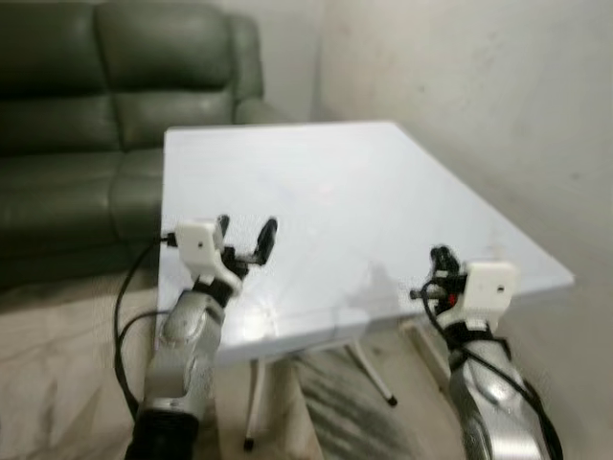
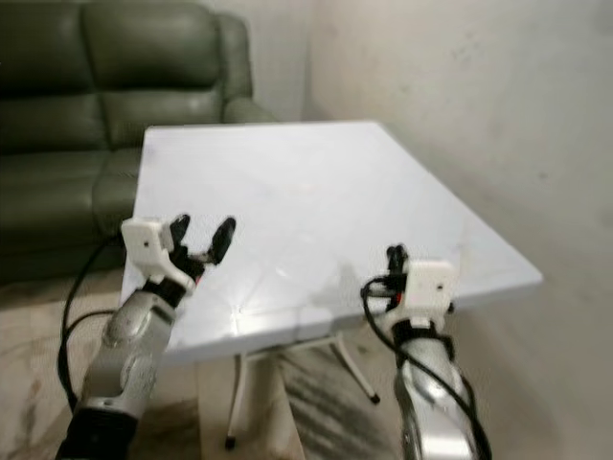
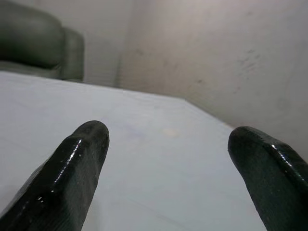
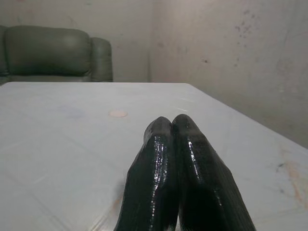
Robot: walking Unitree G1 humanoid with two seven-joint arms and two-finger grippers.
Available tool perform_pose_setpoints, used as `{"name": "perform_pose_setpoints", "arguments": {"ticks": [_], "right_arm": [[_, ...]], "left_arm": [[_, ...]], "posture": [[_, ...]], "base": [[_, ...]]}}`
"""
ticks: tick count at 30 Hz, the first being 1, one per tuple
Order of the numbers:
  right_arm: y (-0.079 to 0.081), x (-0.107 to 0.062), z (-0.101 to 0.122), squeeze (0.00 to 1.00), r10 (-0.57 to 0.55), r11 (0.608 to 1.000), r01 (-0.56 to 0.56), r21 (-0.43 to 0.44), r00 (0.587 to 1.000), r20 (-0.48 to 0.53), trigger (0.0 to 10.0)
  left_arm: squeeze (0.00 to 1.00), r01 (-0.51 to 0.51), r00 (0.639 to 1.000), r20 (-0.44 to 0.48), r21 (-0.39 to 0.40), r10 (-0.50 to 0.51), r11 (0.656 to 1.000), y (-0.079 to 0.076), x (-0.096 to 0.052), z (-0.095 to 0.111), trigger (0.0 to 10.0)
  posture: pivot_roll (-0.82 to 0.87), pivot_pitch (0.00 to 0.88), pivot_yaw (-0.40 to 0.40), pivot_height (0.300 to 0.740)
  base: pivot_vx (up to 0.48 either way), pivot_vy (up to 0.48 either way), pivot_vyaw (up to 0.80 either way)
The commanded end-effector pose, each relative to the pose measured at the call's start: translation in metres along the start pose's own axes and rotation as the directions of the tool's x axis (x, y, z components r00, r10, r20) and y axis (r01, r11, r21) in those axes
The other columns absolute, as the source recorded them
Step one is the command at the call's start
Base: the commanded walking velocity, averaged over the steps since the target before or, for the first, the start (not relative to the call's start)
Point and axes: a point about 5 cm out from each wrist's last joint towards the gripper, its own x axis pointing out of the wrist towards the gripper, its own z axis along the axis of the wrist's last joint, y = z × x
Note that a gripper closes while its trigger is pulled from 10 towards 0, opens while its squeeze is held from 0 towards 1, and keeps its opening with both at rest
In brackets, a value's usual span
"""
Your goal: Hang keys on a hook
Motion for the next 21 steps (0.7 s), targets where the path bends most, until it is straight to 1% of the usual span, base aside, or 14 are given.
{"name": "perform_pose_setpoints", "arguments": {"ticks": [1, 4, 6, 12, 21], "right_arm": [[-0.0084, 0.0005, 0.0041, 0.00, -0.027, 1.000, 0.027, -0.014, 1.000, 0.009, 10.0], [-0.0081, 0.0004, 0.0048, 0.00, -0.026, 1.000, 0.026, -0.015, 1.000, 0.009, 10.0], [-0.0083, 0.0004, 0.0051, 0.00, -0.026, 1.000, 0.026, -0.014, 1.000, 0.008, 10.0], [-0.0071, 0.0001, 0.0049, 0.00, -0.028, 1.000, 0.028, -0.011, 1.000, 0.005, 10.0], [-0.0046, 0.0030, 0.0053, 0.00, -0.024, 1.000, 0.024, -0.003, 1.000, 0.003, 10.0]], "left_arm": [[0.00, 0.021, 1.000, -0.021, -0.001, -0.021, 1.000, -0.0089, 0.0031, -0.0031, 10.0], [0.00, 0.024, 0.999, -0.024, 0.005, -0.024, 1.000, -0.0095, 0.0033, -0.0033, 10.0], [0.00, 0.026, 0.999, -0.025, -0.010, -0.026, 1.000, -0.0102, 0.0032, -0.0037, 10.0], [0.00, 0.028, 0.999, -0.021, 0.024, -0.027, 0.999, -0.0103, 0.0029, -0.0021, 10.0], [0.00, 0.023, 1.000, -0.019, 0.002, -0.023, 1.000, -0.0108, 0.0030, -0.0016, 10.0]], "posture": [[-0.03, 0.000, -0.073, 0.740], [-0.03, 0.000, -0.074, 0.740], [-0.03, 0.000, -0.074, 0.740], [-0.03, 0.008, -0.074, 0.740], [-0.02, 0.017, -0.079, 0.740]], "base": [[0.000, 0.000, -0.79], [0.000, 0.000, -0.79], [0.000, 0.000, -0.79], [0.000, 0.000, -0.79], [0.000, 0.000, -0.79]]}}
